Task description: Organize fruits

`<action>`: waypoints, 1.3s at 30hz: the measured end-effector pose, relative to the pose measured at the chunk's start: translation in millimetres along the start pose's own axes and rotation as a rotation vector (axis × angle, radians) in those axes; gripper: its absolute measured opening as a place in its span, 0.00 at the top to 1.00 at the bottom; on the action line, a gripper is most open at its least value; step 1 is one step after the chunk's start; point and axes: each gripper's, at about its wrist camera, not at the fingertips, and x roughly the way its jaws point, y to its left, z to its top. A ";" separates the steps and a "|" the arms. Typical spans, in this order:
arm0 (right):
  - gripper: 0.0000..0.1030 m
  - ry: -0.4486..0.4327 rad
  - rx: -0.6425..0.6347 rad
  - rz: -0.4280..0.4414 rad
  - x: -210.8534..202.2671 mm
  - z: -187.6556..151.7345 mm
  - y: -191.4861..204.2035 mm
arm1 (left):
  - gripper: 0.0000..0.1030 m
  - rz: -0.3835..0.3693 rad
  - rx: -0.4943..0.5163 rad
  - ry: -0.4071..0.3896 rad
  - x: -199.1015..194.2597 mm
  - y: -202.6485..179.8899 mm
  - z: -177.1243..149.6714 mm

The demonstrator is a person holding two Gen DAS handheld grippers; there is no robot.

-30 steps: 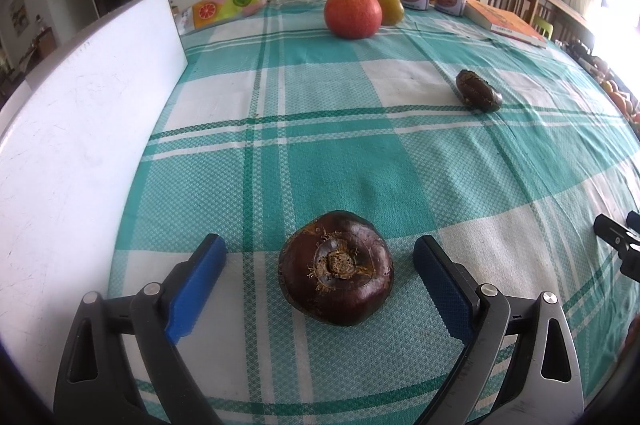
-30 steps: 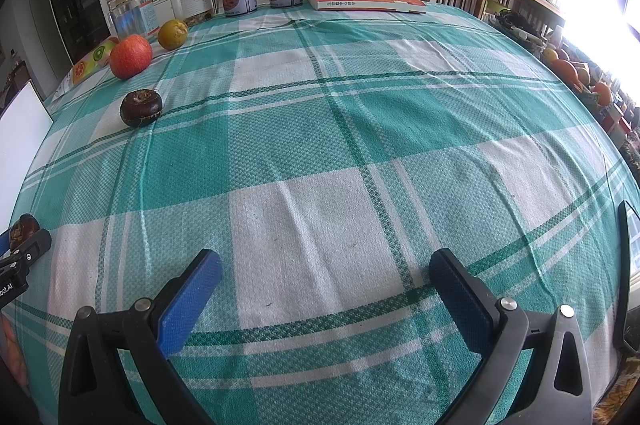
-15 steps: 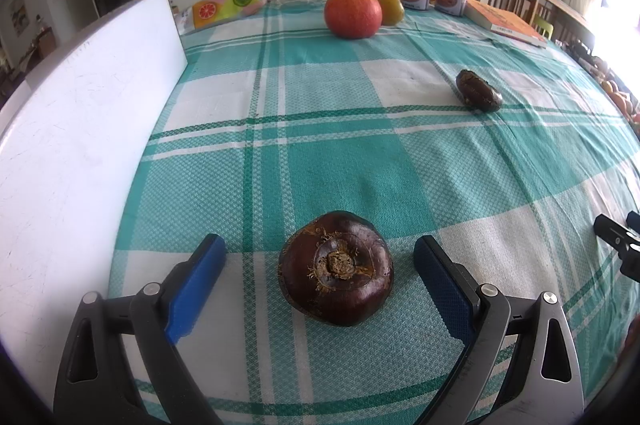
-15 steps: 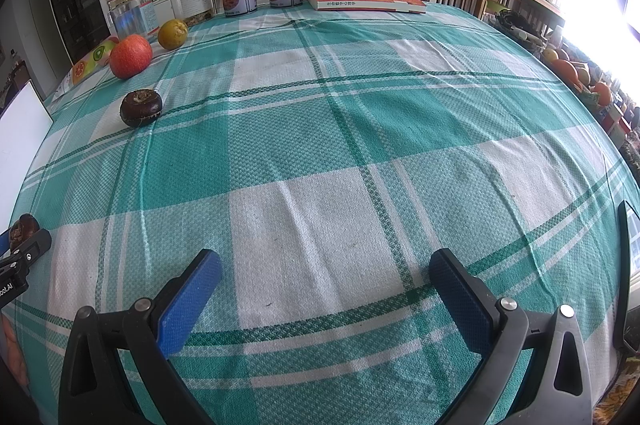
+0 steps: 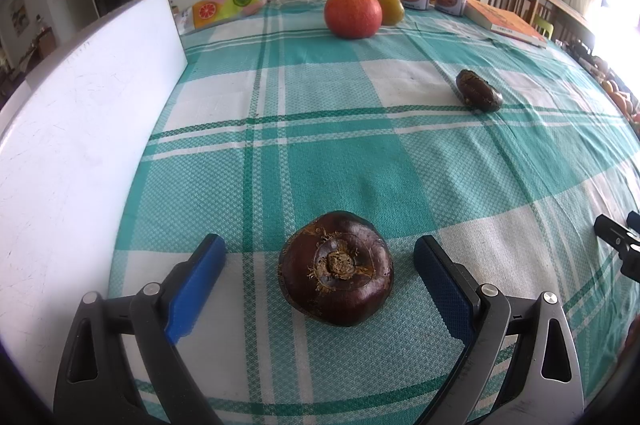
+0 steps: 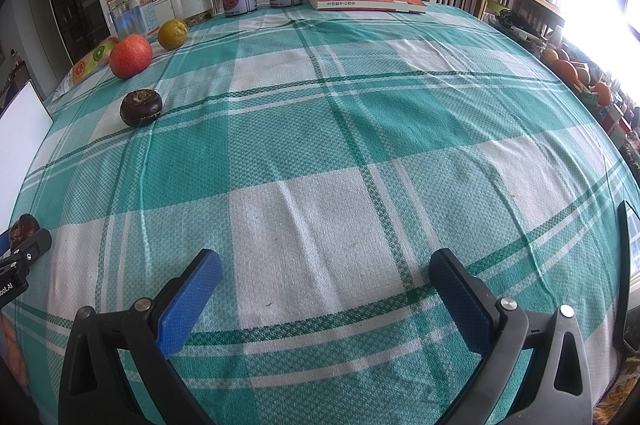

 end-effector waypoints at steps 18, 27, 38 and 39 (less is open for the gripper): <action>0.00 0.046 -0.153 0.473 33.2 193.4 167.1 | 0.06 0.001 -0.002 0.000 0.5 0.2 -0.1; 0.04 0.157 -0.183 0.386 125.6 227.6 262.1 | 0.05 0.002 -0.002 0.000 0.7 0.2 -0.1; 0.33 0.156 -0.025 0.470 114.0 211.4 218.6 | 0.05 0.003 -0.002 0.000 0.6 0.5 -0.3; 0.33 0.145 -0.019 0.491 102.5 208.6 211.2 | 0.05 0.003 -0.002 0.000 0.6 0.5 -0.3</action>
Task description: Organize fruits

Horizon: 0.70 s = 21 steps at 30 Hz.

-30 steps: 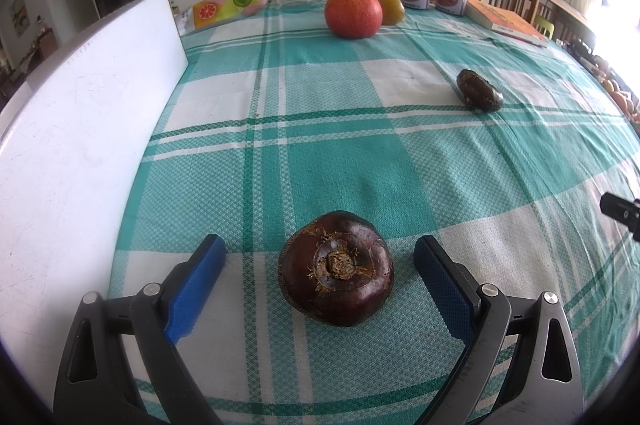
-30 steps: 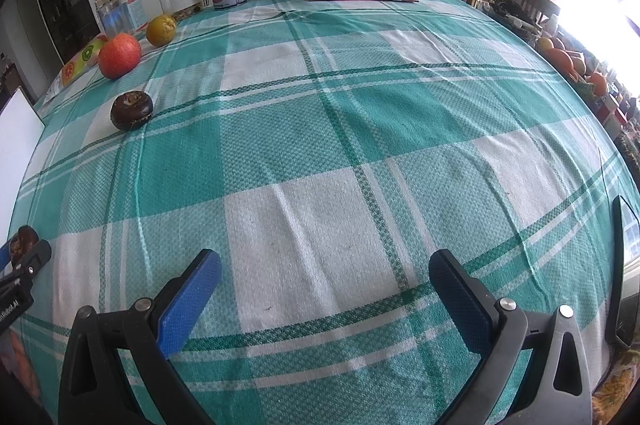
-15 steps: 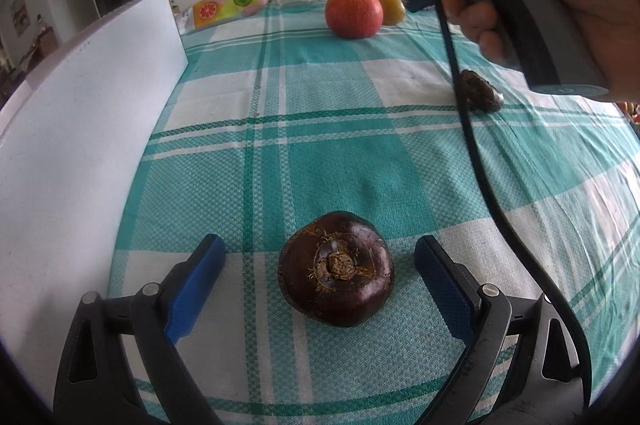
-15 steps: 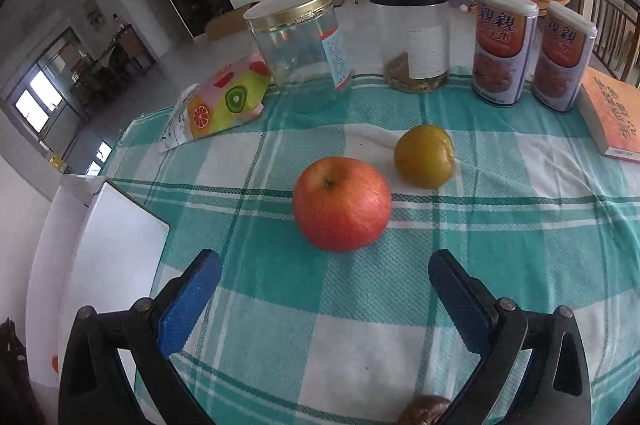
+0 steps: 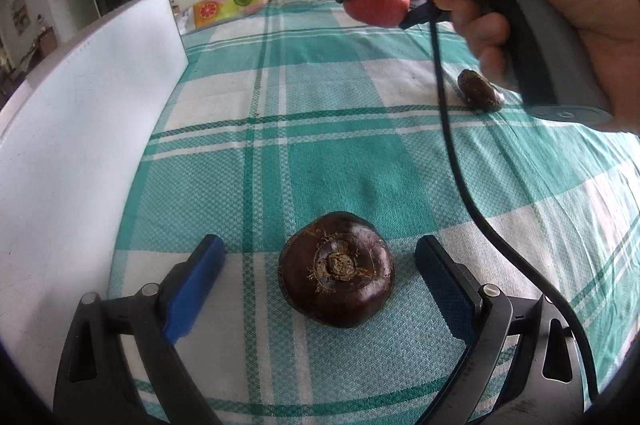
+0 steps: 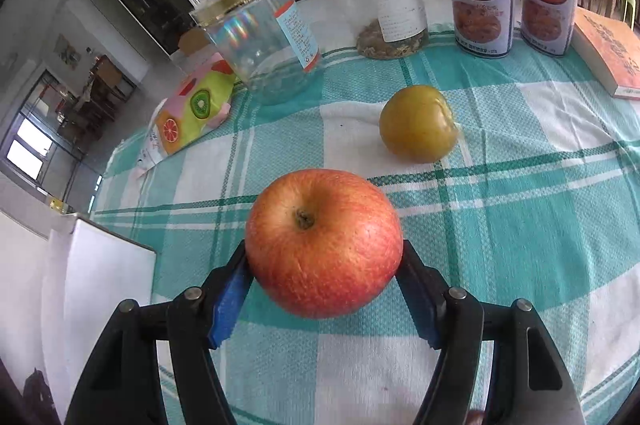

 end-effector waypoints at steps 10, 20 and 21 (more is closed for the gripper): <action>0.33 -0.065 0.043 0.086 -145.5 -98.8 -56.7 | 0.05 0.000 0.000 0.000 0.2 -0.2 0.0; 0.32 0.059 -0.061 -0.191 -154.9 -221.3 -93.4 | 0.05 0.001 0.000 0.000 0.1 -0.4 0.2; 0.32 0.047 -0.065 -0.199 -150.9 -226.2 -92.5 | 0.05 0.001 0.000 0.000 0.2 -0.4 0.2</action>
